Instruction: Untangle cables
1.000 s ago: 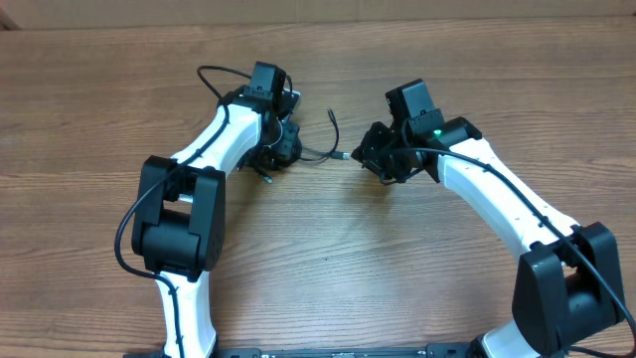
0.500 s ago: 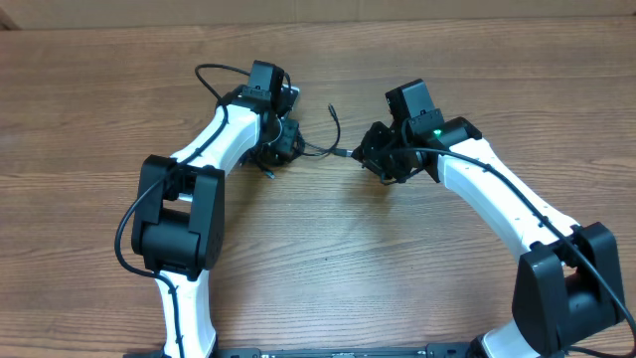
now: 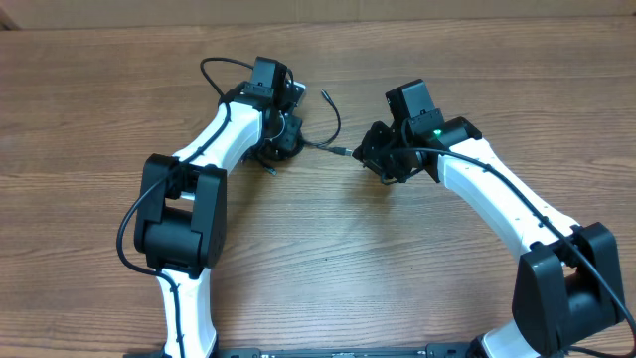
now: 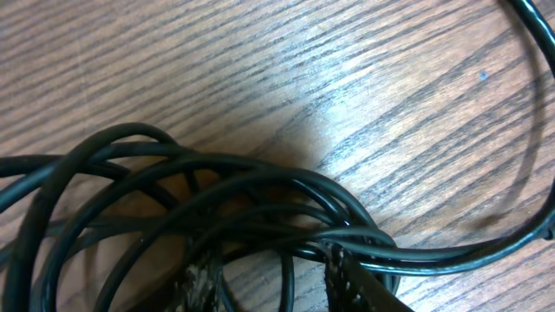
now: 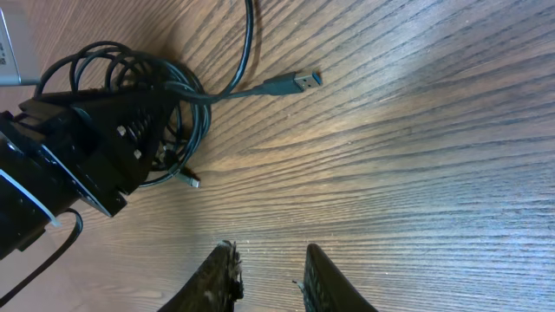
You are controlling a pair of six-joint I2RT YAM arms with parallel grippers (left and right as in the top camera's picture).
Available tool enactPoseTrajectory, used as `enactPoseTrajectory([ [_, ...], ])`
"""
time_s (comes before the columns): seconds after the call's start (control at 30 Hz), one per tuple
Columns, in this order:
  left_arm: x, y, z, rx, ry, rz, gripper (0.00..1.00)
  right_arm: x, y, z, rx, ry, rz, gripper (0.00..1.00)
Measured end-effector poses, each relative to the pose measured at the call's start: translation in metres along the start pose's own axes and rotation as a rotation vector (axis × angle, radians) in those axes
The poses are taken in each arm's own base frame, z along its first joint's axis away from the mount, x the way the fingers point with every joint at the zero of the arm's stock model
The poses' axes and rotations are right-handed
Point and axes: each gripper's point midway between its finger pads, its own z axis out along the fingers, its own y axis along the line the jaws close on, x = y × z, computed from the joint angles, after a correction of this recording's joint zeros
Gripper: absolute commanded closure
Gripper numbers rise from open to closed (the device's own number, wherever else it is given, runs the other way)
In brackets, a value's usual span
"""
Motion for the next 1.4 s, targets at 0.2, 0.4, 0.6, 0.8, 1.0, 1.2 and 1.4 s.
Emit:
enactPoseTrajectory([
  [0.2,0.009,-0.001,0.0,0.006,0.039,0.05,0.59,-0.001,0.0,0.0,0.002,-0.003,0.0,0.76],
  [0.4,0.011,0.002,0.003,-0.014,0.049,0.081,0.58,0.0,-0.001,0.0,0.004,-0.003,0.0,0.77],
  [0.6,0.003,0.01,0.005,-0.057,0.019,0.102,0.57,0.0,-0.001,0.0,0.003,-0.003,0.0,0.76],
  [0.8,-0.012,0.016,0.002,-0.091,-0.007,0.162,0.47,-0.001,-0.001,0.0,0.005,-0.004,0.0,0.76],
  [1.0,-0.011,0.024,0.001,-0.138,0.009,0.219,0.47,-0.001,-0.001,0.0,0.005,-0.005,0.0,0.76],
  [1.2,-0.009,0.025,0.001,-0.142,0.019,0.239,0.46,-0.001,-0.001,0.0,0.005,-0.005,0.0,0.77],
  [1.4,-0.002,0.025,0.009,-0.143,0.015,0.239,0.44,-0.001,-0.001,0.0,0.005,-0.005,0.0,0.77],
])
